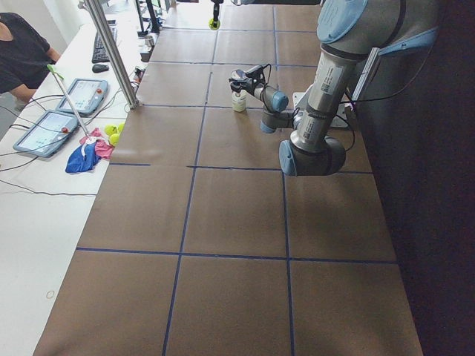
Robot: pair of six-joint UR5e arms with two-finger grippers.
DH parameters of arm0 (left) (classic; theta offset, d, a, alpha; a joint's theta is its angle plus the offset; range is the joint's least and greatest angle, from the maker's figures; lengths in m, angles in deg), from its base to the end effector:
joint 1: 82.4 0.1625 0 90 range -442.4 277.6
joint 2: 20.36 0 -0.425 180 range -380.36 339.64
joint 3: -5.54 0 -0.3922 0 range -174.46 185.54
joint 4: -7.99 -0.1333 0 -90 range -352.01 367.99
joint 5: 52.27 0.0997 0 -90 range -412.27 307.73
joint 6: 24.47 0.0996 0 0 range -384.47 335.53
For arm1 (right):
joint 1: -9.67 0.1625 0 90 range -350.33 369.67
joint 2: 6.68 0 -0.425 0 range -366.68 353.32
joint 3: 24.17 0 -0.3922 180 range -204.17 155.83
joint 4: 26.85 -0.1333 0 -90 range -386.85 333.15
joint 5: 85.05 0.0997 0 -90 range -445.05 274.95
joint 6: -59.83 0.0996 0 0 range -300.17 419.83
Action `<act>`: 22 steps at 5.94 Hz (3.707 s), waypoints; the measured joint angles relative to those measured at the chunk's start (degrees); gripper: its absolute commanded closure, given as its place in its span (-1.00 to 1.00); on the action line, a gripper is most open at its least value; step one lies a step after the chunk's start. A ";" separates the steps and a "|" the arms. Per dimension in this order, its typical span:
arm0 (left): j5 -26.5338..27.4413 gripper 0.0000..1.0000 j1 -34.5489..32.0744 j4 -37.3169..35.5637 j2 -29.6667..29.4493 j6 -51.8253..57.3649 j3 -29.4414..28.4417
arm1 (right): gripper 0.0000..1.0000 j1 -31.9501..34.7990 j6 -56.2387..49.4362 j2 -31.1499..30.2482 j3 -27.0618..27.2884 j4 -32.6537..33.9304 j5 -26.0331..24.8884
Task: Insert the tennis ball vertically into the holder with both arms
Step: 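Carry the second ball with the right gripper above the can, then release the second ball into the can from the right gripper, then set the can down and open the left gripper while the right withdraws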
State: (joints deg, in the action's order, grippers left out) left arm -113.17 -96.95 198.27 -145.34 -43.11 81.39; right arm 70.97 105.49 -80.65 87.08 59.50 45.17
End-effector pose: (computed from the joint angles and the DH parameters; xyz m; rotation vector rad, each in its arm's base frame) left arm 0.5672 -0.3350 0.2409 1.5920 1.2759 0.0812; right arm -0.2058 -0.5196 0.3256 0.1391 -0.9457 0.0225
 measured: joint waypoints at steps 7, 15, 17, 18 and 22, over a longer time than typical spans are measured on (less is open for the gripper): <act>0.00 -0.79 0.13 0.00 0.01 -0.03 -0.09 | 0.94 -25.00 35.78 24.32 0.46 2.03 -11.89; 0.00 -0.80 0.02 0.00 -0.06 -0.06 0.32 | -1.00 -26.30 35.46 26.39 -1.67 0.66 -14.30; -0.07 -0.82 -0.43 -0.09 -0.08 0.00 3.58 | -1.00 -25.58 35.33 25.86 -1.49 0.63 -14.28; -0.08 -0.82 -0.72 -0.23 -0.01 0.01 5.43 | -1.00 -24.41 35.21 25.61 -1.35 0.57 -13.57; -0.03 -1.00 -2.91 -0.59 0.65 -0.49 8.33 | -1.00 -5.53 35.11 19.87 1.62 0.44 3.18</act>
State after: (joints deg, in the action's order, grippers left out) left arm -113.21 -99.86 197.68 -144.70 -43.60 89.72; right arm 65.44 140.61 -60.79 88.69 59.94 48.35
